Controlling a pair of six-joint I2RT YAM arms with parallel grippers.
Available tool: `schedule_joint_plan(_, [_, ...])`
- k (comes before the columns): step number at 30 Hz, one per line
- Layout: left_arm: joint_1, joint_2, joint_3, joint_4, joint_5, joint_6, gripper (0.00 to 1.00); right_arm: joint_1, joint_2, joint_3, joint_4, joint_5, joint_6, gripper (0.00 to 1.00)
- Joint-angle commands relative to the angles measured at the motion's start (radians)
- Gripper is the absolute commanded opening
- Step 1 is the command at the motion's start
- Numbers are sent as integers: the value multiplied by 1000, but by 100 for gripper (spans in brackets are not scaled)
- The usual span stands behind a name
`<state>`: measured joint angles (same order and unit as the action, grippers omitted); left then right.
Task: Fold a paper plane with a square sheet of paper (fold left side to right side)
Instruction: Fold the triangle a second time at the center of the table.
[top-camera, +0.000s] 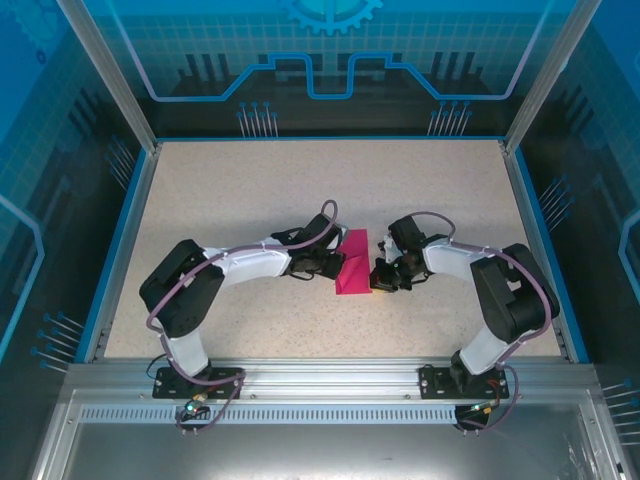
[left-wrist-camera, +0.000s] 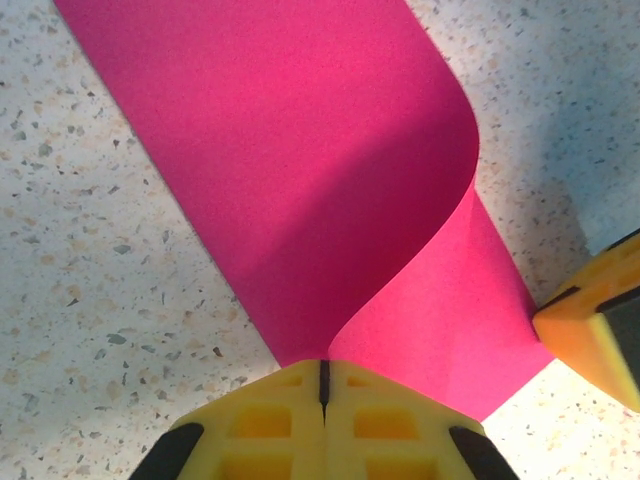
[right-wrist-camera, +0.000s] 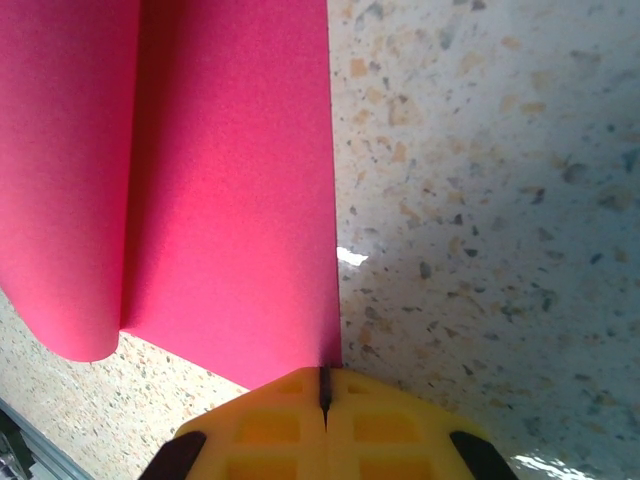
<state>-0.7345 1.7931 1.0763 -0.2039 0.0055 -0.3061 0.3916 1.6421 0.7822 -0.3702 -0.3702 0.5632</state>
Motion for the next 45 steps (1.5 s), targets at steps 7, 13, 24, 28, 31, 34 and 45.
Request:
schedule_joint_plan(7, [21, 58, 40, -11, 34, 33, 0, 26, 38, 12, -74, 42, -20, 3])
schedule_joint_plan(13, [25, 76, 56, -6, 36, 36, 0, 27, 39, 13, -80, 46, -23, 3])
schedule_joint_plan(24, [30, 110, 88, -22, 26, 47, 0, 28, 42, 14, -90, 51, -29, 4])
schedule_joint_plan(28, [31, 119, 91, -27, 21, 48, 0, 27, 40, 15, -93, 53, -30, 4])
schedule_joint_plan(31, [33, 123, 94, -28, 18, 50, 0, 27, 41, 12, -95, 53, -30, 4])
schedule_joint_plan(34, [36, 126, 94, -26, 12, 51, 0, 27, 40, 12, -95, 52, -30, 4])
schedule_joint_plan(45, [43, 141, 103, -28, 13, 55, 0, 27, 39, 11, -96, 53, -30, 4])
